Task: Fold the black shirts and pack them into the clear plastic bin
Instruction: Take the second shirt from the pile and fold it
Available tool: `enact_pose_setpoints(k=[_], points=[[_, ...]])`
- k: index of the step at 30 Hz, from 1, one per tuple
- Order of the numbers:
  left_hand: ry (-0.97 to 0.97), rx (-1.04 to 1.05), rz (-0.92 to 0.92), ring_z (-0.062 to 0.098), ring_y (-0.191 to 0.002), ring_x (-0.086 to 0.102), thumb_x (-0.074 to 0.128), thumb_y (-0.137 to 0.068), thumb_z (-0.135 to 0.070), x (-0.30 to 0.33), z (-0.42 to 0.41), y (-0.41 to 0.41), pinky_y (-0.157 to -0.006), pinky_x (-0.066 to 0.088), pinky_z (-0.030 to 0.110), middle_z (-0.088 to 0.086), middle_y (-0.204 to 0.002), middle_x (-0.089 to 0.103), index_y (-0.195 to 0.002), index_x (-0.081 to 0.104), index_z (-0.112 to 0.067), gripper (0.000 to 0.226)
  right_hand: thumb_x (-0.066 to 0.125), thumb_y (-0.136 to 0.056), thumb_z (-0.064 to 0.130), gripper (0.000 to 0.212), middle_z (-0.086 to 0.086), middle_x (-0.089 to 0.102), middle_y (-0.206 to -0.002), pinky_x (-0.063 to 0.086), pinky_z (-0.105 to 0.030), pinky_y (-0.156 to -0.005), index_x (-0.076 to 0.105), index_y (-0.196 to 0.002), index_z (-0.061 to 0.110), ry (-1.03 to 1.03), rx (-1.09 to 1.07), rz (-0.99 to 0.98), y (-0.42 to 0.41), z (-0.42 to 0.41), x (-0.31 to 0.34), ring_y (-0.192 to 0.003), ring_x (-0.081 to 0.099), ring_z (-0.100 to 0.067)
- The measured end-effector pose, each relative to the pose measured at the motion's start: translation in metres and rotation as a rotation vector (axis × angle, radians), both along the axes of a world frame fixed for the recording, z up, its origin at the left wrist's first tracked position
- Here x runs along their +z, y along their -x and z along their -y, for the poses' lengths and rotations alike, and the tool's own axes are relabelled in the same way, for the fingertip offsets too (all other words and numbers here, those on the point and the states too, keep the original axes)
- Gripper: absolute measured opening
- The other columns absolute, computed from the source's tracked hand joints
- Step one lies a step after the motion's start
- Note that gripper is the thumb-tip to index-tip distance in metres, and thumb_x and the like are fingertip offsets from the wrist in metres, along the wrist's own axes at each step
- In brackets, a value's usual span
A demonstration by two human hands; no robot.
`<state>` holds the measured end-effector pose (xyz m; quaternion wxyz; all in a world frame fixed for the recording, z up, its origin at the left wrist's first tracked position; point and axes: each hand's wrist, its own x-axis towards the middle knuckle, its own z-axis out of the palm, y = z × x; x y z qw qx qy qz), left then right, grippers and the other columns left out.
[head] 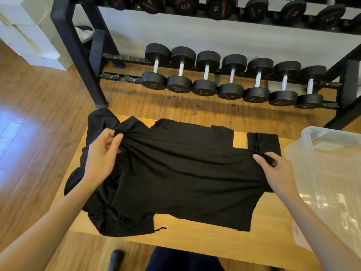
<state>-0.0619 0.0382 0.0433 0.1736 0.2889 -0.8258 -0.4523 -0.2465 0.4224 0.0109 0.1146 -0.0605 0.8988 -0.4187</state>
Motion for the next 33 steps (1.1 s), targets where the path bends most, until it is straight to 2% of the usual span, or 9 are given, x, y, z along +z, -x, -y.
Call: enact_pose_setpoints(k=[3,6,11,14,18,22,25,30,33], points=[[-0.002,0.073,0.02,0.003,-0.052,0.046,0.048,-0.101,-0.027,-0.014,0.006,0.026,-0.052,0.037,0.018,-0.01,-0.058,0.052,-0.08,0.048,-0.022,0.022,0.06,-0.093,0.036,0.022,0.004,0.066,-0.083,0.047,-0.026,-0.07,0.068,-0.093,0.016,-0.022,0.006,-0.028,0.027,0.011,-0.013,-0.083,0.06,-0.01],[0.002,0.136,0.026,0.006,-0.05,0.028,0.046,-0.102,-0.031,-0.029,0.014,0.049,-0.049,0.022,0.025,-0.002,-0.058,0.033,-0.085,0.043,-0.007,0.029,0.061,-0.093,0.031,0.019,0.009,0.062,-0.079,0.039,-0.013,-0.064,0.067,-0.093,0.013,-0.064,0.014,-0.055,0.05,0.027,-0.024,-0.077,0.057,-0.003],[-0.027,0.161,0.03,0.003,-0.046,0.039,0.044,-0.103,-0.028,-0.046,0.018,0.079,-0.045,0.028,0.015,-0.012,-0.053,0.048,-0.089,0.046,-0.013,0.022,0.061,-0.094,0.03,0.021,0.006,0.062,-0.08,0.038,-0.008,-0.067,0.068,-0.097,0.011,-0.106,0.02,-0.076,0.078,0.043,-0.046,-0.074,0.056,0.001],[0.006,0.164,0.046,0.004,-0.046,0.036,0.043,-0.104,-0.029,-0.055,0.022,0.092,-0.045,0.027,0.016,-0.007,-0.058,0.041,-0.086,0.044,-0.019,0.02,0.059,-0.094,0.037,0.03,0.004,0.064,-0.085,0.045,-0.024,-0.077,0.069,-0.101,0.009,-0.155,0.005,-0.091,0.09,0.047,-0.06,-0.08,0.059,-0.01],[0.041,0.185,0.124,0.011,-0.053,0.032,0.044,-0.103,-0.033,-0.073,0.033,0.103,-0.052,0.028,0.027,0.003,-0.061,0.039,-0.087,0.046,-0.016,0.024,0.054,-0.095,0.043,0.039,-0.003,0.068,-0.086,0.051,-0.039,-0.079,0.067,-0.103,0.008,-0.252,0.008,-0.117,0.099,0.05,-0.075,-0.085,0.064,-0.022],[0.051,0.188,0.186,0.008,-0.05,0.033,0.045,-0.103,-0.03,-0.087,0.036,0.112,-0.048,0.029,0.02,-0.001,-0.059,0.038,-0.075,0.04,-0.021,0.029,0.05,-0.094,0.05,0.046,-0.006,0.07,-0.095,0.055,-0.046,-0.082,0.065,-0.112,0.01,-0.36,0.001,-0.114,0.102,0.055,-0.085,-0.092,0.065,-0.029],[0.046,0.188,0.234,0.012,-0.052,0.035,0.044,-0.103,-0.032,-0.097,0.039,0.114,-0.051,0.03,0.027,-0.001,-0.06,0.043,-0.085,0.046,-0.014,0.025,0.051,-0.096,0.044,0.043,-0.009,0.07,-0.094,0.051,-0.04,-0.077,0.064,-0.114,0.008,-0.427,0.022,-0.126,0.103,0.06,-0.087,-0.09,0.065,-0.03],[0.065,0.209,0.326,0.024,-0.067,0.056,0.044,-0.102,-0.037,-0.108,0.043,0.117,-0.065,0.046,0.043,0.011,-0.075,0.063,-0.104,0.054,-0.01,0.028,0.053,-0.096,0.038,0.035,-0.011,0.068,-0.08,0.045,-0.029,-0.063,0.064,-0.109,0.007,-0.536,0.068,-0.203,0.104,0.064,-0.088,-0.071,0.065,-0.026],[0.074,0.2,0.354,0.027,-0.071,0.059,0.044,-0.103,-0.034,-0.111,0.041,0.117,-0.07,0.047,0.044,0.011,-0.075,0.064,-0.11,0.055,-0.008,0.03,0.056,-0.095,0.037,0.033,-0.011,0.067,-0.078,0.043,-0.028,-0.06,0.063,-0.107,0.007,-0.589,0.096,-0.24,0.105,0.066,-0.089,-0.068,0.065,-0.026]])
